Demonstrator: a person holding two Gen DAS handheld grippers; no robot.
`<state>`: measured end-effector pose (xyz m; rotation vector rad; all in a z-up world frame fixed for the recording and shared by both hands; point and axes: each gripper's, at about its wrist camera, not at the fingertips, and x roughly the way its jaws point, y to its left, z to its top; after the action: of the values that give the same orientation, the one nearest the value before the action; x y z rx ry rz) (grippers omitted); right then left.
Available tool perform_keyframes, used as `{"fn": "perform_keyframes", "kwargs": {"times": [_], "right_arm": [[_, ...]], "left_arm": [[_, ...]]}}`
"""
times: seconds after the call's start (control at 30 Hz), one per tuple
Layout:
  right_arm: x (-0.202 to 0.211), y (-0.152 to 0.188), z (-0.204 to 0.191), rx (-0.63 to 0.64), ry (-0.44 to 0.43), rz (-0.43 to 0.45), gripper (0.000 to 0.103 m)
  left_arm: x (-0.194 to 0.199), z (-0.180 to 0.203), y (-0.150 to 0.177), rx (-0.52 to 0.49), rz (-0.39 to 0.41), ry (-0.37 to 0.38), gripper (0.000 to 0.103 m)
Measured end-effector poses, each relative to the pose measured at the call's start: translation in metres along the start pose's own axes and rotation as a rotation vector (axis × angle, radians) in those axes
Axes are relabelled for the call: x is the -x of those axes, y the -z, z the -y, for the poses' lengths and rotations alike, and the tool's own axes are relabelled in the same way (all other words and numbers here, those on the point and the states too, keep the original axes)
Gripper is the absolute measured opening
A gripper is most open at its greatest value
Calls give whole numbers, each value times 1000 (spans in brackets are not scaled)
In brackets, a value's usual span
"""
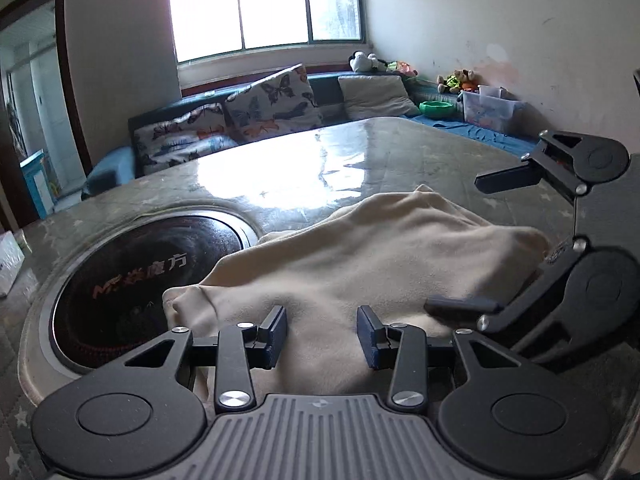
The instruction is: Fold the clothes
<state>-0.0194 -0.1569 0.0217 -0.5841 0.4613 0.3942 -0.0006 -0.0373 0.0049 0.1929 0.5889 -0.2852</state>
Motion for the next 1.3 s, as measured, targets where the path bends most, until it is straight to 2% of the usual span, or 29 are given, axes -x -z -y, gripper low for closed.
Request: {"fn": "perform_keyframes", "kwargs": {"times": [0.1,0.33,0.6,0.67,0.77,0.9,1.03,1.3], "right_arm": [[4,6,-13,45,56,46,103],[8,10,-1,-15,47,4,103],[33,17,5,-29,71,17,103],[37,16,11,-26,136,47,103],[30,14,31,-52,194,26,103],[10,31,42,-19,300,-59,103],[7,40,41,-34,303,-79,103],[26,47,28,-16,334,-106,103]], "left_arm": [[1,1,5,-2,12,-4,42],[7,2,11,30,19,23,43],[13,2,14,37,30,50,44],[13,2,13,38,29,49,44],[12,3,14,33,30,46,44],[11,2,14,35,28,51,44],[12,1,15,33,26,64,44],[22,5,21,30,26,143,46]]}}
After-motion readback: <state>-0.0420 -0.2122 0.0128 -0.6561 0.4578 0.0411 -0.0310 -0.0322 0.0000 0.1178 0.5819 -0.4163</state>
